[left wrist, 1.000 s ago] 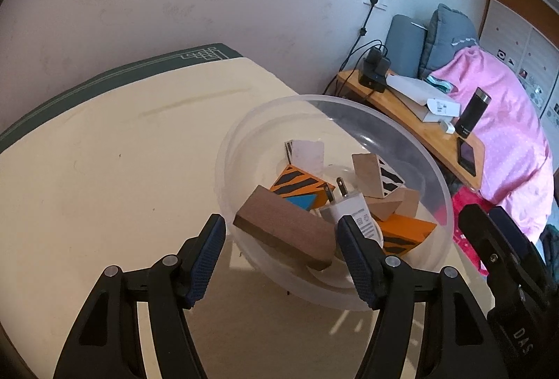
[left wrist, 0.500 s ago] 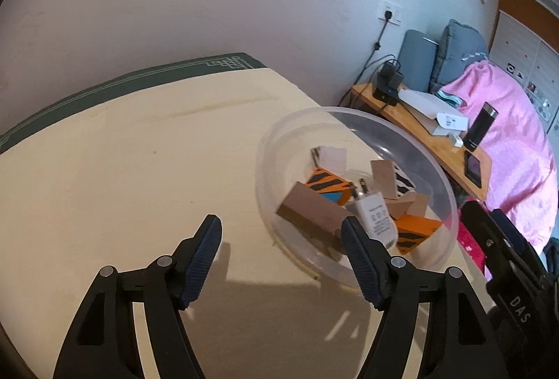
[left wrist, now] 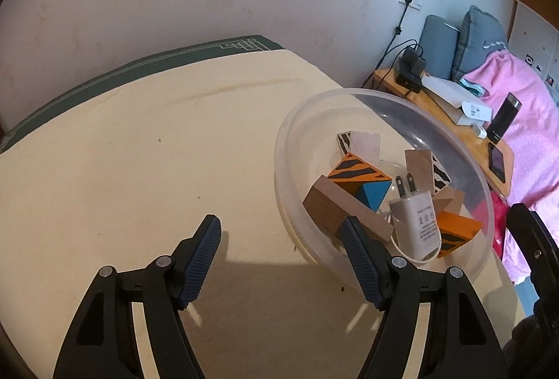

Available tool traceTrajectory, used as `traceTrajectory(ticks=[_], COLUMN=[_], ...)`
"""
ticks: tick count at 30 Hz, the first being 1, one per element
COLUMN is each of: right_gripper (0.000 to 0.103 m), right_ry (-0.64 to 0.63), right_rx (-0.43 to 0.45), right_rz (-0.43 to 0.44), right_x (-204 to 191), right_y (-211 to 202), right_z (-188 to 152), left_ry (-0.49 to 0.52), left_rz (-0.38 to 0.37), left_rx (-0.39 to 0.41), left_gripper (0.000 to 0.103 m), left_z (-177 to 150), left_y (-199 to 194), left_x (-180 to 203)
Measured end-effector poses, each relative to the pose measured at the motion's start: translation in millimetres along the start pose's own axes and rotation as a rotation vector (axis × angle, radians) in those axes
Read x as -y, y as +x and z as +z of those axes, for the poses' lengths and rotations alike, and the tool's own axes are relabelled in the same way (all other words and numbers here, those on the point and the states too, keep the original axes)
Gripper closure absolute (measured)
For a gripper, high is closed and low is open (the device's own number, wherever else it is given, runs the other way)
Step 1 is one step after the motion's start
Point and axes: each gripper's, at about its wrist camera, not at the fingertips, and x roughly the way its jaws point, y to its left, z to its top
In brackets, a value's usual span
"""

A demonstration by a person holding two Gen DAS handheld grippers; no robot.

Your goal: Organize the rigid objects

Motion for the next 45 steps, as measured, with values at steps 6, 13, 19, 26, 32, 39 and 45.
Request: traceTrajectory(ticks=[6,13,19,26,32,39,45], right_gripper=[0.007,0.001,0.0,0.0,0.0,0.0,0.0], right_ry=[-0.003,-0.018,-0.056,-0.114,-0.155,-0.194,-0.229], right_rx=[-0.005,-0.036,-0.078,-0.096,-0.121,-0.152,-0.153], right_rz=[-0.004,0.003,0.006,0.017,0.027,0.041,0.034], right_x=[0,-1,-6,-16,-21,-26,-28], right_y=[1,0,-3,-7,-6,-8,-11], right_z=[0,-2,-7,-12,-13,-12,-10], left_ry=[0.036,0.042,0.032,0.043,0.059,0.059,0.073], left_rz=[0.073,0.12,0.113,0.119,0.135,0.15,0.144], left_rx=[0.04,0.08,0.114,0.122,0.143,0.131,0.138], left_gripper=[0.027,0.015,0.009,0.007,0.004,0.004,0.004], left_z=[-4,-7,-5,-4,-4,-5,-6], left_y=[-17,-38,-52,-57,-64,-64,-67], left_x=[4,0,-6,-5,-1,-2,-3])
